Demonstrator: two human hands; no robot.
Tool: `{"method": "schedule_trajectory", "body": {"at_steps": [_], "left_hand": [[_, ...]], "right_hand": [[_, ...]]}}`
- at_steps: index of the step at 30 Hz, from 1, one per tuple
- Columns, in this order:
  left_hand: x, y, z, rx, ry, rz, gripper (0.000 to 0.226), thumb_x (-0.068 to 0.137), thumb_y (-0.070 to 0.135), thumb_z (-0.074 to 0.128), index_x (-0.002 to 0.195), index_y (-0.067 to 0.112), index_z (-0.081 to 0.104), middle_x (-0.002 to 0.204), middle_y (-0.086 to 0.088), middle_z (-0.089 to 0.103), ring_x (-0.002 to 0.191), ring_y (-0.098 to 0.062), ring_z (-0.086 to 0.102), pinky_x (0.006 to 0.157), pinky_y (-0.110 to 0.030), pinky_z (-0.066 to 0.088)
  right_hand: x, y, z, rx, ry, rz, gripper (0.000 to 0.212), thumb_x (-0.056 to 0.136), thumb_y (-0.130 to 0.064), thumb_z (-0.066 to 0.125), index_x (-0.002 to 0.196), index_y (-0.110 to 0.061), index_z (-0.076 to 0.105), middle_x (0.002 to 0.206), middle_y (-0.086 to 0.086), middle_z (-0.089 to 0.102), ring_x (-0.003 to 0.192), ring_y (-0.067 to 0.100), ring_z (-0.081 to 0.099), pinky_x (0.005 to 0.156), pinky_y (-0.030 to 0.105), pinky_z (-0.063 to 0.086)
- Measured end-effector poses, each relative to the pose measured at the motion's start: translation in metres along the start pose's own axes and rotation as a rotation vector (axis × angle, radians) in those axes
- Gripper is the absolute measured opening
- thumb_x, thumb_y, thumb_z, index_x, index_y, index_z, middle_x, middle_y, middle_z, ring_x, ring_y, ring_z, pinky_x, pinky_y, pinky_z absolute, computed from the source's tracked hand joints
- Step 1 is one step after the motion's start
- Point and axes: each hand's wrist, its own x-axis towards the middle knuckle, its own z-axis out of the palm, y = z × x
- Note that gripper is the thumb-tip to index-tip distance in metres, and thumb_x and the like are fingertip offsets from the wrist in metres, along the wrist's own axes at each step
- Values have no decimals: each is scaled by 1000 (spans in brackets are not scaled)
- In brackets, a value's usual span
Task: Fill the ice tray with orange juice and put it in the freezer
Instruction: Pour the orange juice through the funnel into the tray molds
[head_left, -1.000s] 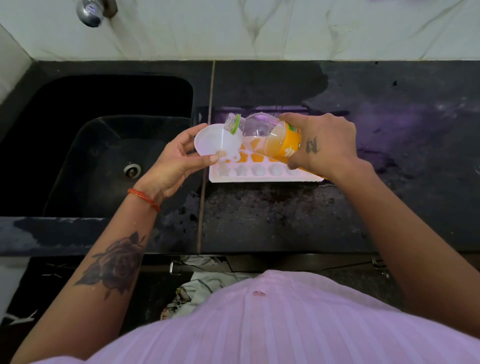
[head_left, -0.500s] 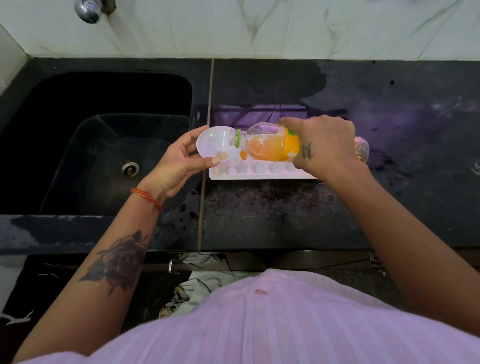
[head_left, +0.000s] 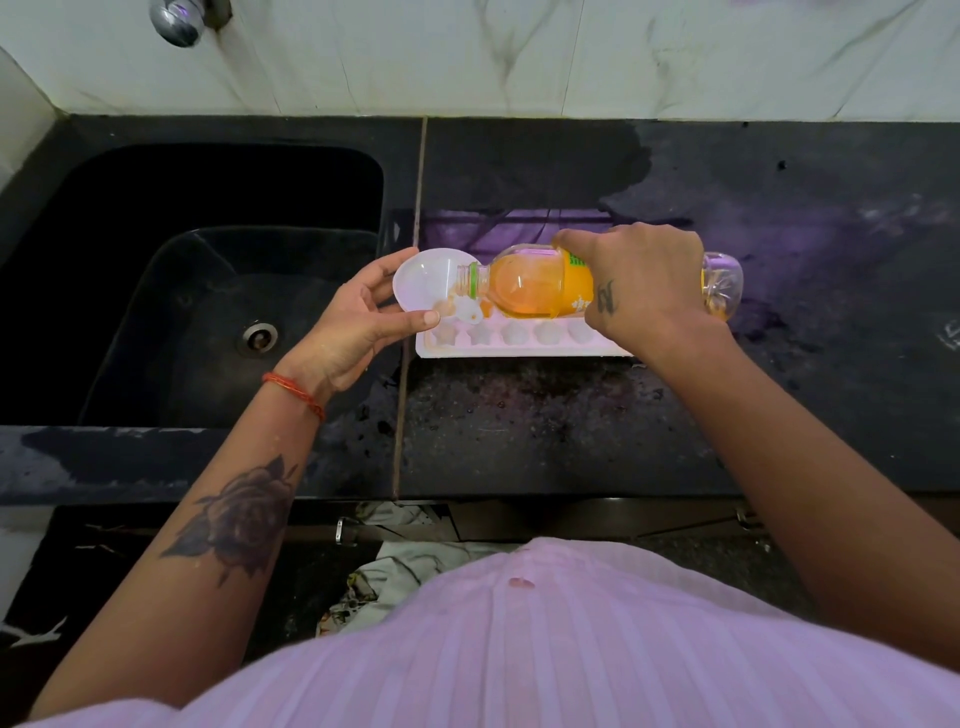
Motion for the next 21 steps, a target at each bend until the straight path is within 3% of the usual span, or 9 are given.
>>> {"method": "schedule_trajectory", "body": {"at_steps": [21], "left_hand": [[2, 2, -2, -5, -16, 0, 74, 67, -5, 71, 133, 17, 48, 121, -1, 61, 104, -12, 66, 77, -24, 57]], "right_hand": [[5, 1, -1, -2, 27, -4, 49, 88, -21, 64, 132, -34, 48, 106, 8, 66, 99, 34, 59, 69, 31, 30]]}}
